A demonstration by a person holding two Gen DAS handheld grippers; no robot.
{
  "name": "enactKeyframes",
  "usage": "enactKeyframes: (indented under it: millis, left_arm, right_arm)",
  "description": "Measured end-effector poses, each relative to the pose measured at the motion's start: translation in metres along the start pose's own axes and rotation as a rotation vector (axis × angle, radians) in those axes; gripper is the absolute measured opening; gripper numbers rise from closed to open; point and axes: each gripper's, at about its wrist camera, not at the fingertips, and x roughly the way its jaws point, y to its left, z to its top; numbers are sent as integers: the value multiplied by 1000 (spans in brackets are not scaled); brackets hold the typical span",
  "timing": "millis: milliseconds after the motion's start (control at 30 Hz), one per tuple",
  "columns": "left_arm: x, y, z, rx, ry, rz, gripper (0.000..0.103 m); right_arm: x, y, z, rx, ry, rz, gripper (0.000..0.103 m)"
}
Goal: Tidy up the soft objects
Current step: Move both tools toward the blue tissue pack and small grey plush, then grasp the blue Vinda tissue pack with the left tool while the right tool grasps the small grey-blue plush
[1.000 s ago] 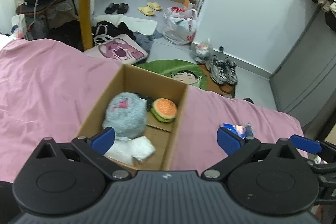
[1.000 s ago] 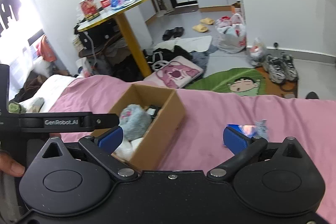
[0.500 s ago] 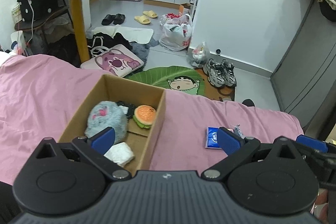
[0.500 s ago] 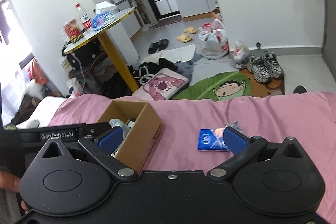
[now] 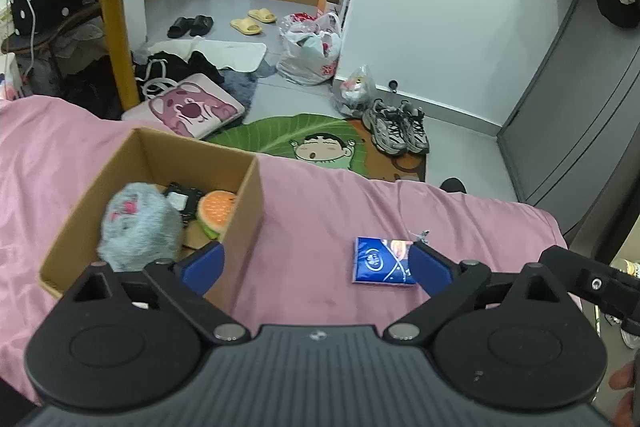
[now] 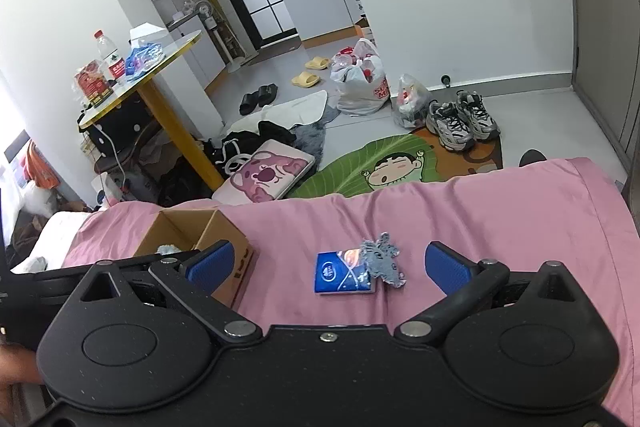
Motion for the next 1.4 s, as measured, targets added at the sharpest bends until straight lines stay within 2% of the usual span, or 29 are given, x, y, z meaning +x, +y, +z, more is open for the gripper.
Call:
enactKeyframes:
  millis: [133, 200, 367, 500, 633, 800, 967, 1067, 1133, 1167, 1267, 1400]
  left_arm:
    - [17, -2, -3, -25, 21, -17, 86]
    - [25, -2, -4, -35, 31, -23, 76]
    - [49, -4, -4, -44, 65, -43, 66]
    - [68, -4, -4, -70, 93, -57, 56]
    - [84, -5, -2, -80, 123, -66, 56]
    - [105, -3, 4, -103, 177, -85, 56]
    - [121, -6, 10, -105, 220, -100, 57]
    - [133, -9, 14, -106, 247, -118, 57]
    - [141, -11, 16, -107, 268, -125, 57]
    - [144, -12, 16, -109, 282, -129, 58]
    - [153, -16, 13, -112, 322, -148, 59]
    - [161, -26, 7, -101, 355, -165, 60]
  right_arm:
    - [13, -8, -2, 11, 26, -2, 97]
    - [22, -12, -4, 19, 55, -10, 93]
    - [43, -12, -6, 11, 111, -12, 91]
    - [61, -14, -7, 7, 141, -18, 85]
    - [81, -20, -8, 17, 188, -44, 78]
    - [101, -19, -11, 26, 225, -49, 76]
    - [128, -19, -14, 25, 283, -57, 67]
    - [140, -21, -17, 21, 314, -83, 53]
    - [147, -23, -19, 23, 330, -93, 33]
    - [150, -24, -20, 21, 334, -100, 28]
    - [151, -21, -23, -21, 328, -115, 21]
    - [150, -33, -18, 40, 330, -107, 17]
